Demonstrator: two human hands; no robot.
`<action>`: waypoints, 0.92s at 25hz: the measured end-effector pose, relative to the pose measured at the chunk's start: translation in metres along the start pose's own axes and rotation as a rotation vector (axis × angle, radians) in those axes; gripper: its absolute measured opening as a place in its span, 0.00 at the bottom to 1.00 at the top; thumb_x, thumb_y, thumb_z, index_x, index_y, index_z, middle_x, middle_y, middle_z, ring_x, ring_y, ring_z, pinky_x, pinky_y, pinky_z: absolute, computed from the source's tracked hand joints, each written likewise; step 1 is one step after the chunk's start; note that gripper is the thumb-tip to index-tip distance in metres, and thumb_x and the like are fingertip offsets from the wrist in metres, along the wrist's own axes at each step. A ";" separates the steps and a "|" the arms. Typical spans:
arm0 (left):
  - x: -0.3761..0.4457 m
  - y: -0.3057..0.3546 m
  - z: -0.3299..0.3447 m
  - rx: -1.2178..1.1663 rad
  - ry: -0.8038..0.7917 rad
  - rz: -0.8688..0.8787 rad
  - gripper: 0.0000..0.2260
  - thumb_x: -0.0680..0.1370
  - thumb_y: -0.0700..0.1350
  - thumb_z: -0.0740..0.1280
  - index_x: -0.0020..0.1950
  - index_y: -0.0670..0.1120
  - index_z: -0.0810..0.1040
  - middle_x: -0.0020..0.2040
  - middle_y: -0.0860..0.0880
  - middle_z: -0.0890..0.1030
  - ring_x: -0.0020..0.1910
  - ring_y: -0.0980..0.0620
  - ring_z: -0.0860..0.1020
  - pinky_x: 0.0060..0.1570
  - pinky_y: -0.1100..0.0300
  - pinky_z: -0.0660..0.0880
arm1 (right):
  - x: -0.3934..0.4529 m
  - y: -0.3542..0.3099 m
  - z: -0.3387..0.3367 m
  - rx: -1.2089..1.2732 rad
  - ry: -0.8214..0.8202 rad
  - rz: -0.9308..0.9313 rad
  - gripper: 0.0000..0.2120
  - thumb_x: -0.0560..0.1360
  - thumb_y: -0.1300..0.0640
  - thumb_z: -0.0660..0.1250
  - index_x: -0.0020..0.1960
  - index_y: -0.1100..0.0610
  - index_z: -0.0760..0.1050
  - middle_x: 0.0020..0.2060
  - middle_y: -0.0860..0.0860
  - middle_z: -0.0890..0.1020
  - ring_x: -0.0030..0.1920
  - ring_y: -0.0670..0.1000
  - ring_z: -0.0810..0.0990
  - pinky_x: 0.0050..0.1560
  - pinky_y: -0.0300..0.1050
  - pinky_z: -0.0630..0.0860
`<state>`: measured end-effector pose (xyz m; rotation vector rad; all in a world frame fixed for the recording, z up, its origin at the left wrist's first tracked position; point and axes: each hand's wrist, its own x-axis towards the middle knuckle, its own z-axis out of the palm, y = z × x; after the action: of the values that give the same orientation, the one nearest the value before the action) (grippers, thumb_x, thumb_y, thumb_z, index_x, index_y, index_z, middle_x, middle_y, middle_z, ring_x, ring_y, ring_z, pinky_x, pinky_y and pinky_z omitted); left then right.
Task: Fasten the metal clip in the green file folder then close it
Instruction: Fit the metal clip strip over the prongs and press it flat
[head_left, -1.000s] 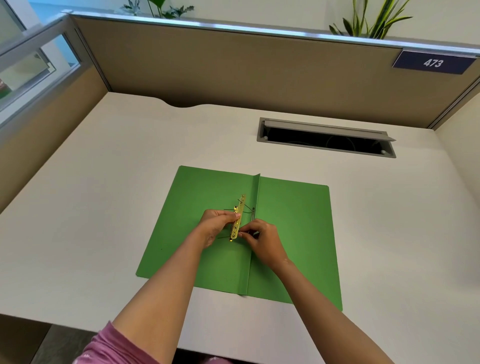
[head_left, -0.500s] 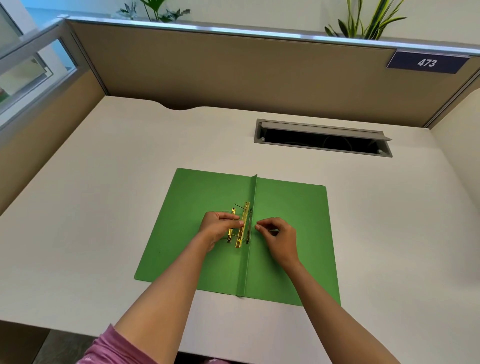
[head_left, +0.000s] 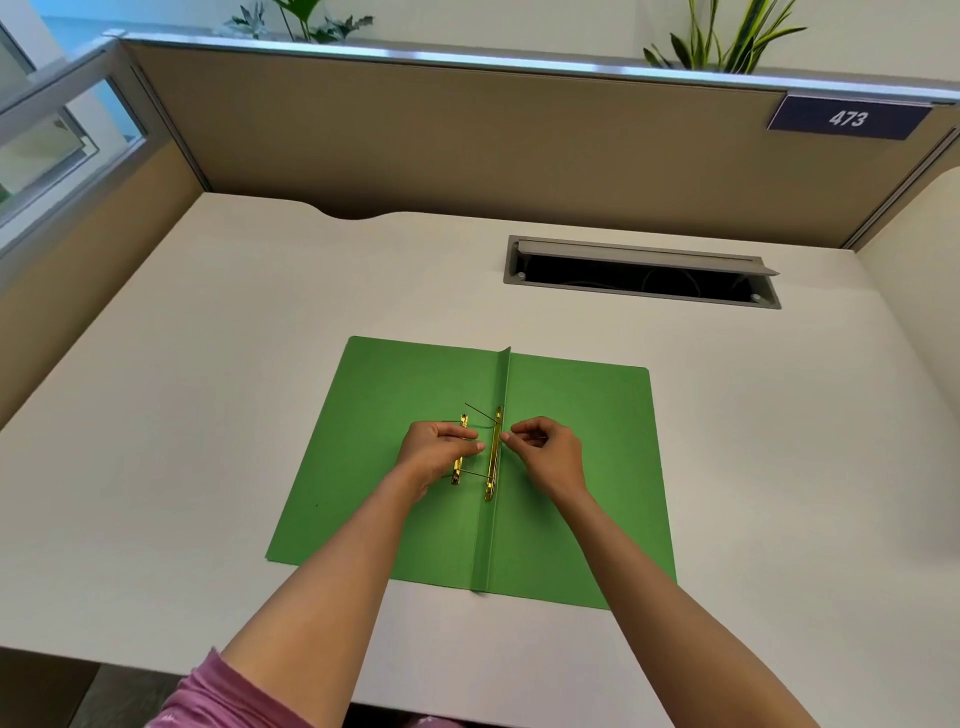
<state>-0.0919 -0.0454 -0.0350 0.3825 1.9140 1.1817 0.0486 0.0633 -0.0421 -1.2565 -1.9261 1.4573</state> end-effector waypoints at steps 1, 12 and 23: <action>-0.002 0.000 0.001 0.019 0.010 0.024 0.11 0.68 0.40 0.79 0.48 0.43 0.85 0.44 0.48 0.85 0.46 0.57 0.81 0.54 0.62 0.74 | 0.002 -0.001 0.001 -0.010 -0.004 0.022 0.13 0.68 0.56 0.79 0.47 0.62 0.83 0.40 0.54 0.85 0.40 0.47 0.82 0.43 0.33 0.77; 0.008 0.014 -0.006 0.477 -0.187 0.324 0.15 0.72 0.49 0.76 0.58 0.50 0.85 0.34 0.48 0.75 0.32 0.54 0.69 0.35 0.60 0.66 | 0.018 -0.006 -0.002 -0.107 -0.046 0.155 0.15 0.62 0.61 0.82 0.45 0.63 0.83 0.36 0.53 0.82 0.37 0.49 0.80 0.35 0.32 0.73; 0.014 0.020 0.002 0.924 -0.266 0.440 0.27 0.69 0.59 0.75 0.67 0.57 0.78 0.40 0.56 0.67 0.43 0.53 0.71 0.43 0.58 0.67 | 0.023 -0.004 0.001 -0.122 -0.063 0.143 0.15 0.61 0.65 0.81 0.45 0.64 0.82 0.35 0.54 0.81 0.35 0.49 0.78 0.35 0.33 0.74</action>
<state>-0.1022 -0.0257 -0.0256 1.4270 2.0824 0.3697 0.0344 0.0817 -0.0431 -1.4452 -2.0297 1.4840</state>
